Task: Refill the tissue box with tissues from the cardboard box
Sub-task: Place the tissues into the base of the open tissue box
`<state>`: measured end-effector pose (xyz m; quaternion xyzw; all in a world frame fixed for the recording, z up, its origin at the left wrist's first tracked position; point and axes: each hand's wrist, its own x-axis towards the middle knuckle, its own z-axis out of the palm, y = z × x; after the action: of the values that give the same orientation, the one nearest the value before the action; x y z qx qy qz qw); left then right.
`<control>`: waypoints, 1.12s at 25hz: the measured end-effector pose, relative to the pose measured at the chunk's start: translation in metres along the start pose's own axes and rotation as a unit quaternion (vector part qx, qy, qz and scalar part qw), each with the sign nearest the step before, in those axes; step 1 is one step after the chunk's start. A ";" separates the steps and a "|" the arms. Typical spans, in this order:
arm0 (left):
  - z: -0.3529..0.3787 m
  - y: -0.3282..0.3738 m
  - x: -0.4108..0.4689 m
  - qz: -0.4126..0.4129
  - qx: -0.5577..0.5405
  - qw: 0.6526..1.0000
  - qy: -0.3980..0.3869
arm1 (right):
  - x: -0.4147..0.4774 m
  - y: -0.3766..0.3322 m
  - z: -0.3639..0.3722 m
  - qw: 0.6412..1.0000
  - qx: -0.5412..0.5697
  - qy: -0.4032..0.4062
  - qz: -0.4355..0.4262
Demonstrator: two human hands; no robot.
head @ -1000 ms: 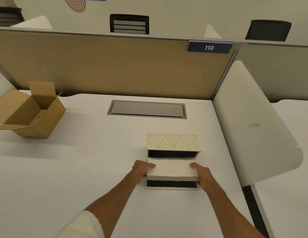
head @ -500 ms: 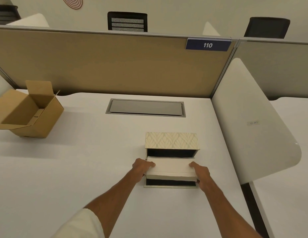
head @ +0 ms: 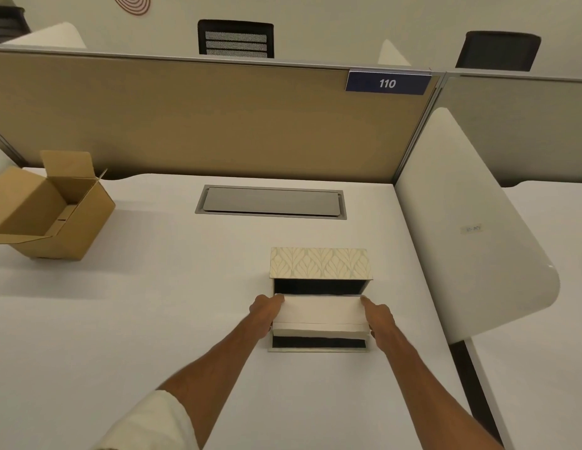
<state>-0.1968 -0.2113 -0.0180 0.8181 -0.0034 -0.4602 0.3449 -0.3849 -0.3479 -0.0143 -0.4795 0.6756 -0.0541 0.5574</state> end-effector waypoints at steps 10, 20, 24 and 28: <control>-0.001 -0.002 -0.001 -0.021 -0.003 1.000 -0.013 | -0.005 -0.005 0.001 0.999 -0.026 -0.027 0.012; -0.005 -0.002 -0.004 -0.019 -0.061 0.998 -0.027 | -0.006 -0.004 0.002 0.999 -0.032 -0.009 0.010; -0.012 0.001 -0.013 -0.010 -0.075 0.997 0.003 | -0.008 -0.001 -0.004 0.996 -0.037 0.078 -0.013; -0.023 0.008 -0.005 0.028 -0.107 0.993 0.037 | -0.006 -0.015 -0.018 0.992 0.005 0.103 -0.075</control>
<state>-0.1799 -0.2030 -0.0015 0.7924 0.0357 -0.4172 0.4436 -0.3912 -0.3594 0.0056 -0.5181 0.6911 -0.1483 0.4815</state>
